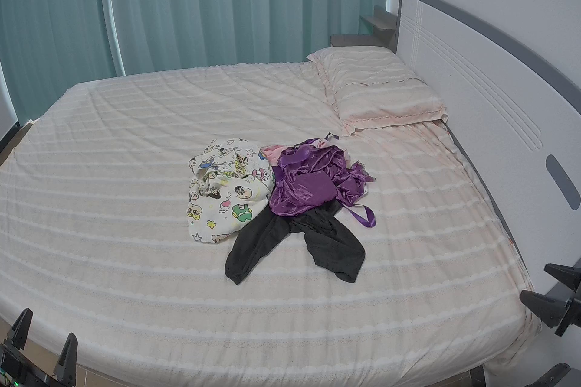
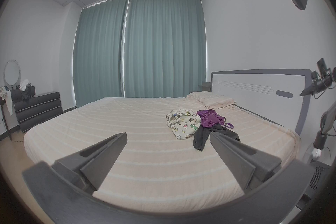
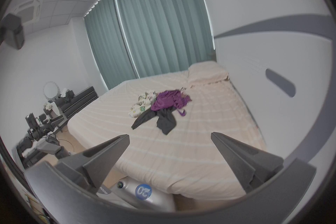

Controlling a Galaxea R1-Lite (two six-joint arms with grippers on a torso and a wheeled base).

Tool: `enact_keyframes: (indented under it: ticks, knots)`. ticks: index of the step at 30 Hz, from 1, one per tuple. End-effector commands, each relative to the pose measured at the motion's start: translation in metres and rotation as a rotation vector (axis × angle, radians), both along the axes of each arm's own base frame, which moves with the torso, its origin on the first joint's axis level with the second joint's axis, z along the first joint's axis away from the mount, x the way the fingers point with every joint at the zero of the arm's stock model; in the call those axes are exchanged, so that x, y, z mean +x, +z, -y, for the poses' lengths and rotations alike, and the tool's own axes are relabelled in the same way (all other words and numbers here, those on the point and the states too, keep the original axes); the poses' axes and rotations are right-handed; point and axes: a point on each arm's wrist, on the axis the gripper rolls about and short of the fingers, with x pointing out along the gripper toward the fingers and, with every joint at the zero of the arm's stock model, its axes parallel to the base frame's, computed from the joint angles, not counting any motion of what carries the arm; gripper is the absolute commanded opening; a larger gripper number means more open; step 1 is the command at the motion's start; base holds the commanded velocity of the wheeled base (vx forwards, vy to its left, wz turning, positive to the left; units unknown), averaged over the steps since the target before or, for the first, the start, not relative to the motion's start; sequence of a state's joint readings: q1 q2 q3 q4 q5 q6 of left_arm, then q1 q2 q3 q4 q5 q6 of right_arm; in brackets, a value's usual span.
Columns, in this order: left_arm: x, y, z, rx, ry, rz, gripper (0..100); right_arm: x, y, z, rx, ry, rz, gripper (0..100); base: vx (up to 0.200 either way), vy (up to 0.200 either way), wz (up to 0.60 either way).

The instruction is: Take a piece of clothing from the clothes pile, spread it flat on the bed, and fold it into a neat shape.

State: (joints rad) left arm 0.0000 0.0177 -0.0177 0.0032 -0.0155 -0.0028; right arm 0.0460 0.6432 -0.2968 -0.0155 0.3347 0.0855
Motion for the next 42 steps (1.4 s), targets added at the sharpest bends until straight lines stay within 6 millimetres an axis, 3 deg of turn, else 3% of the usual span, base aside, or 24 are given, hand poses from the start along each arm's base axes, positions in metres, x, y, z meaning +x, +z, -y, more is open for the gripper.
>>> enact_keyframes:
  ticks: [1,11,20,34,42]
  knots:
    - [0.0,-0.005,0.0,-0.002,0.0,0.002,100,0.076,-0.013,-0.011,0.079,0.074,-0.303,100,0.0,0.0,0.0]
    - [0.0,-0.005,0.0,0.0,0.0,0.002,100,0.152,-0.04,-0.035,0.189,0.059,-0.441,100,0.0,0.0,0.0]
    - [0.0,-0.005,0.0,0.0,0.0,0.002,100,0.189,-0.07,-0.064,0.231,0.026,-0.52,100,0.0,0.0,0.0]
    - [0.0,-0.005,0.0,0.0,0.0,0.002,100,0.264,-0.141,-0.115,0.241,-0.176,-0.543,100,0.0,0.0,0.0]
    - [0.0,-0.005,0.0,0.0,0.0,0.002,100,0.286,-0.161,-0.137,0.244,-0.213,-0.537,100,0.0,0.0,0.0]
